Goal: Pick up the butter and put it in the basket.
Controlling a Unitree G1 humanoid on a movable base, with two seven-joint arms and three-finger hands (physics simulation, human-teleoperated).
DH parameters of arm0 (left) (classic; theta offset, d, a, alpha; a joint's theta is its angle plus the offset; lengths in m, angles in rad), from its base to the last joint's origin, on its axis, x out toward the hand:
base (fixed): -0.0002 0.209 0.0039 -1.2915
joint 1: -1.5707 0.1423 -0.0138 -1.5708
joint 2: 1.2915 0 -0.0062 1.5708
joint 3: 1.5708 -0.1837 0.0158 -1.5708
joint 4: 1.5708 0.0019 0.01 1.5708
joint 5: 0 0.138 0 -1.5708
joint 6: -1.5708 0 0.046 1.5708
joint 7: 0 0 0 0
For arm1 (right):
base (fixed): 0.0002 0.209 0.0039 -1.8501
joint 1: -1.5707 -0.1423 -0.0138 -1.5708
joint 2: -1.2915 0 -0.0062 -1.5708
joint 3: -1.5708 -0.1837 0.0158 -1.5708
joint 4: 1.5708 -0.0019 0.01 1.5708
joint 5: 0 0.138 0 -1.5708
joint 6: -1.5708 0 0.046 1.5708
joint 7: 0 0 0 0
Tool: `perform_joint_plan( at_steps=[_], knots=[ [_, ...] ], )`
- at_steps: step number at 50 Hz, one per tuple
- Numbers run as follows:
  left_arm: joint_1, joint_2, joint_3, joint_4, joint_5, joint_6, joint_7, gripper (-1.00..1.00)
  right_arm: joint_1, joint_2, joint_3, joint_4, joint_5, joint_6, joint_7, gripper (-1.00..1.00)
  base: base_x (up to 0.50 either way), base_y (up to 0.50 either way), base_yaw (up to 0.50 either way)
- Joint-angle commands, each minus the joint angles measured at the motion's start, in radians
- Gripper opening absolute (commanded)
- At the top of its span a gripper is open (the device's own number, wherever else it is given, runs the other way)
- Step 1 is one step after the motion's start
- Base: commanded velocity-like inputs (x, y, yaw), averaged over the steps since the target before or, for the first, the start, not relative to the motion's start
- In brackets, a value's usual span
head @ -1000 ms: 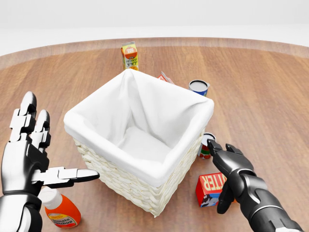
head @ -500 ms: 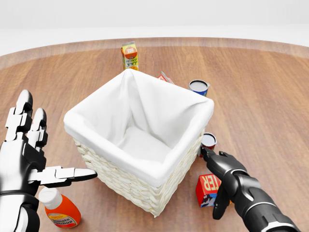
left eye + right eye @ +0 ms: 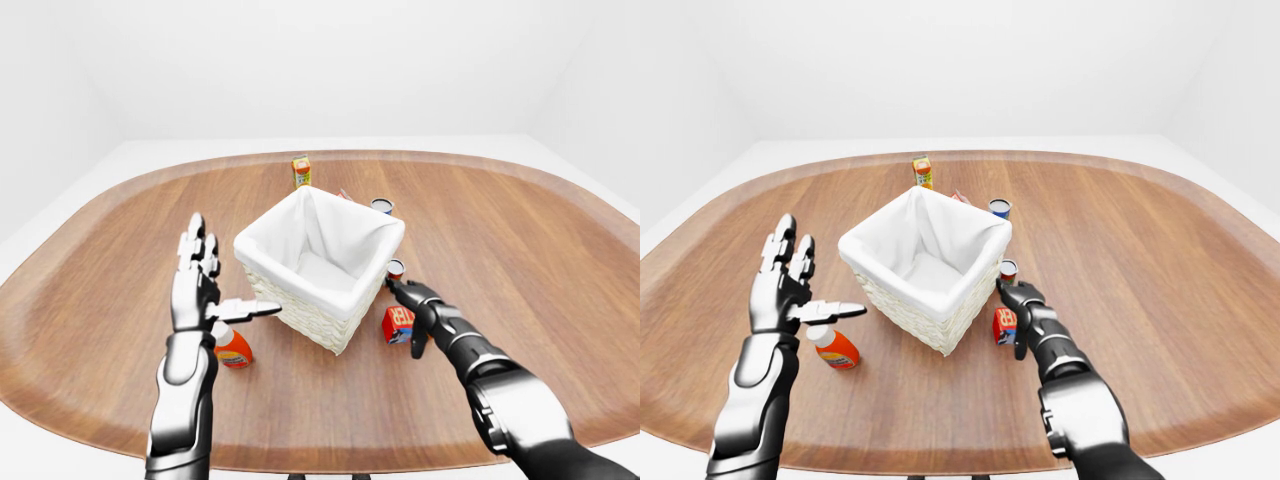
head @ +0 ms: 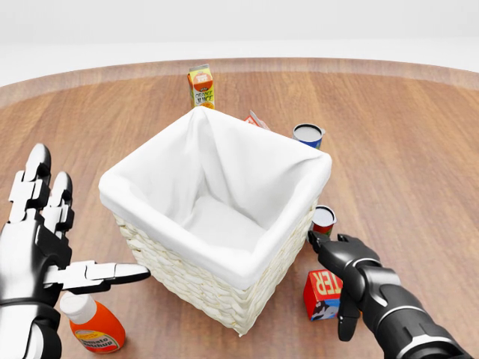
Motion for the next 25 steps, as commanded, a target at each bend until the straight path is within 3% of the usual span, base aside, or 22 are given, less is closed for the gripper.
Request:
perform_joint_plan(
  at_steps=[1,3,4,5,6,25],
  knots=[
    [0.012,-0.003,0.000,0.006,-0.001,0.000,-0.001,1.00,-0.005,0.002,0.004,0.012,-0.061,0.000,-0.021,0.76,0.00,0.00,0.00],
    [0.013,-0.003,0.000,0.008,-0.001,0.000,-0.001,1.00,0.000,0.005,0.002,0.013,-0.061,0.000,-0.025,-0.30,0.00,0.00,0.00],
    [0.013,-0.004,0.000,0.008,-0.001,0.000,0.000,1.00,0.002,0.007,0.002,0.013,-0.062,0.000,-0.026,-0.50,0.00,0.00,0.00],
    [0.014,-0.004,0.000,0.008,-0.001,0.000,0.000,1.00,0.004,0.008,0.003,0.014,-0.064,0.000,-0.028,-0.90,0.00,0.00,0.00],
    [0.014,-0.004,0.000,0.008,-0.001,0.000,0.000,1.00,0.006,0.009,0.003,0.015,-0.065,0.000,-0.029,-1.00,0.00,0.00,0.00],
    [0.013,-0.004,-0.001,0.013,-0.003,0.000,0.000,1.00,0.027,-0.005,-0.014,0.019,-0.044,0.000,-0.038,-1.00,0.00,0.00,0.00]
  ],
)
